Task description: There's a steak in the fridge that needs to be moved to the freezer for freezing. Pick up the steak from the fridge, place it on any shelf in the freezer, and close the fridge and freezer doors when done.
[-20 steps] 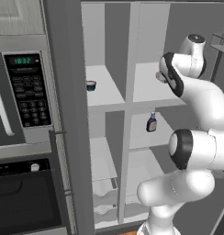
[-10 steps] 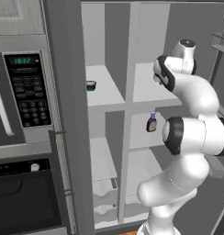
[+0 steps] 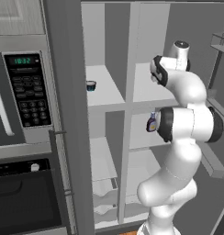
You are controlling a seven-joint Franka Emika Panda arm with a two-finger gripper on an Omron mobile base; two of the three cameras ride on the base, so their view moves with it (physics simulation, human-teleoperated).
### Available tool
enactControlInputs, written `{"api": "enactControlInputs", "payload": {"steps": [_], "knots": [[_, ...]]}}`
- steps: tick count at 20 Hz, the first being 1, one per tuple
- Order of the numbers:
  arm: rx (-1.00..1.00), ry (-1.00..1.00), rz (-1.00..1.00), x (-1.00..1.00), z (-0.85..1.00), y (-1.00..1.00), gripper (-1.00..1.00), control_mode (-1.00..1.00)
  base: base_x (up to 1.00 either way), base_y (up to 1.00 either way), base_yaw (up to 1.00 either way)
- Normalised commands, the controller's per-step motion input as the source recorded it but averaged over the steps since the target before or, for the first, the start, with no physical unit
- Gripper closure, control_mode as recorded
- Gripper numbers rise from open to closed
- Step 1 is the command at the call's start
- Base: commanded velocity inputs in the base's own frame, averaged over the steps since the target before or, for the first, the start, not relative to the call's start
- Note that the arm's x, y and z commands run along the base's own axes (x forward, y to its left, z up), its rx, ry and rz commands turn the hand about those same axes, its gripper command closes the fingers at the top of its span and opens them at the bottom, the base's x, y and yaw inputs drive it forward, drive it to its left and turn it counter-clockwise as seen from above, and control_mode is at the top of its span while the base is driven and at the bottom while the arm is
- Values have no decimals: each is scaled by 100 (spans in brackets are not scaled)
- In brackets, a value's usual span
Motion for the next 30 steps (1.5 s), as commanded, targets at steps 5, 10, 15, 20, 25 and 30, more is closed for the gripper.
{"api": "enactControlInputs", "payload": {"steps": [5, 10, 15, 20, 25, 30], "knots": [[0, 4, 0, 45, -11, -15, -100, -100, 0, 0, 0], [4, 0, 0, 47, -26, -10, -100, -100, 0, 0, 0], [3, 0, 1, 41, -34, -5, -100, -100, 0, 0, 0], [0, 0, 0, 52, -53, 1, 100, -100, 0, 0, 0], [0, 0, 0, 25, -85, 33, 100, -100, 0, 0, 0], [-2, 3, 3, -38, -100, 99, 100, -100, 0, 0, 0]]}}
